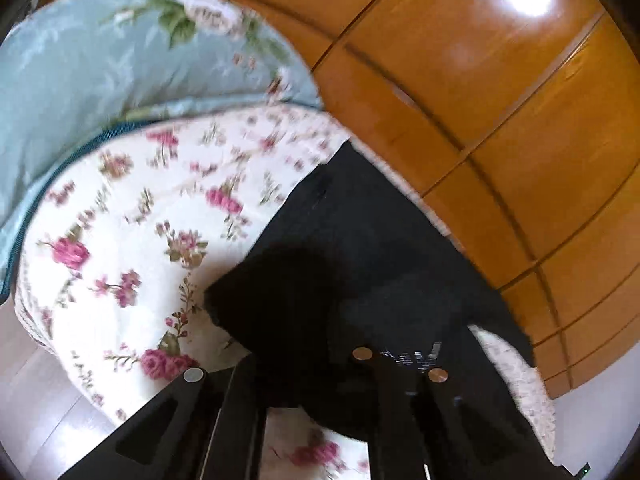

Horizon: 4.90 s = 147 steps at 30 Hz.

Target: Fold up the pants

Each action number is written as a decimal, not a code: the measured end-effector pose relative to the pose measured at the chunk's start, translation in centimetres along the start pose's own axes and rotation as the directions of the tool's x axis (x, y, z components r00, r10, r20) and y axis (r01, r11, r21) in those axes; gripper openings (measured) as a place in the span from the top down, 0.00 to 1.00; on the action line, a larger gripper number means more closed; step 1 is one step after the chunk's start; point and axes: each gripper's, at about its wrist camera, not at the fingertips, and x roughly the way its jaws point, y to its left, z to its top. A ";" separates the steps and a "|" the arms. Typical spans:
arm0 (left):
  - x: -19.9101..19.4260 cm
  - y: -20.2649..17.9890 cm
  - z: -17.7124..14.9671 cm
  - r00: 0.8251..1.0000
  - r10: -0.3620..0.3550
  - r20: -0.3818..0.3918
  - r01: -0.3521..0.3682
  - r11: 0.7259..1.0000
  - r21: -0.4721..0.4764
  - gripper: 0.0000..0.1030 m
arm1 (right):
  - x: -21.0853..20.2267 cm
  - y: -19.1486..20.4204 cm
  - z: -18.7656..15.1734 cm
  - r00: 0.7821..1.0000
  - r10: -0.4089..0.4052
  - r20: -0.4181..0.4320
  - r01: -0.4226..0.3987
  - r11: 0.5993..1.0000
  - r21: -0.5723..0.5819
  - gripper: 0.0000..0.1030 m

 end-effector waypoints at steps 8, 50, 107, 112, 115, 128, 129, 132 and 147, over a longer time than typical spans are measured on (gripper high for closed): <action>0.6 1.5 -3.3 0.992 0.117 -0.052 -0.111 0.989 0.101 0.88 | 1.9 -3.0 -0.7 0.989 -0.135 -0.062 0.136 0.991 0.013 0.91; 7.1 -9.4 5.7 0.988 0.126 -0.095 -0.091 0.947 0.307 0.38 | 16.0 22.4 -11.6 0.963 -0.188 -0.195 0.036 0.802 -0.597 0.37; 5.6 -9.0 4.8 0.994 -0.104 -0.036 0.110 0.967 0.228 0.92 | 16.6 22.7 -13.1 0.974 -0.181 -0.134 0.056 0.771 -0.634 0.27; 7.2 -6.5 1.2 0.996 -0.031 -0.080 0.047 0.976 0.211 0.92 | 16.6 22.8 -13.1 0.973 -0.185 -0.137 0.057 0.770 -0.635 0.27; 8.5 -5.1 0.0 0.996 -0.026 -0.080 0.040 0.982 0.186 0.91 | 16.5 22.8 -13.1 0.974 -0.181 -0.139 0.054 0.775 -0.629 0.27; 8.5 -4.4 -1.3 0.997 -0.081 0.007 0.077 0.970 0.229 0.89 | 16.2 24.8 -12.4 0.959 -0.237 -0.157 0.091 0.779 -0.620 0.30; 8.5 -4.3 -1.3 0.996 -0.086 0.007 0.082 0.970 0.227 0.89 | 15.7 25.5 -11.7 0.970 -0.185 -0.159 0.058 0.809 -0.586 0.30; 8.4 -4.3 -1.4 0.996 -0.094 0.010 0.089 0.970 0.225 0.90 | 15.4 28.4 -10.7 0.976 -0.044 -0.213 -0.073 0.856 -0.511 0.30; 8.3 -4.0 -1.4 0.992 -0.128 0.002 0.125 0.971 0.204 0.90 | 25.0 40.0 -11.5 0.864 0.209 -0.459 -0.320 0.931 -0.177 0.30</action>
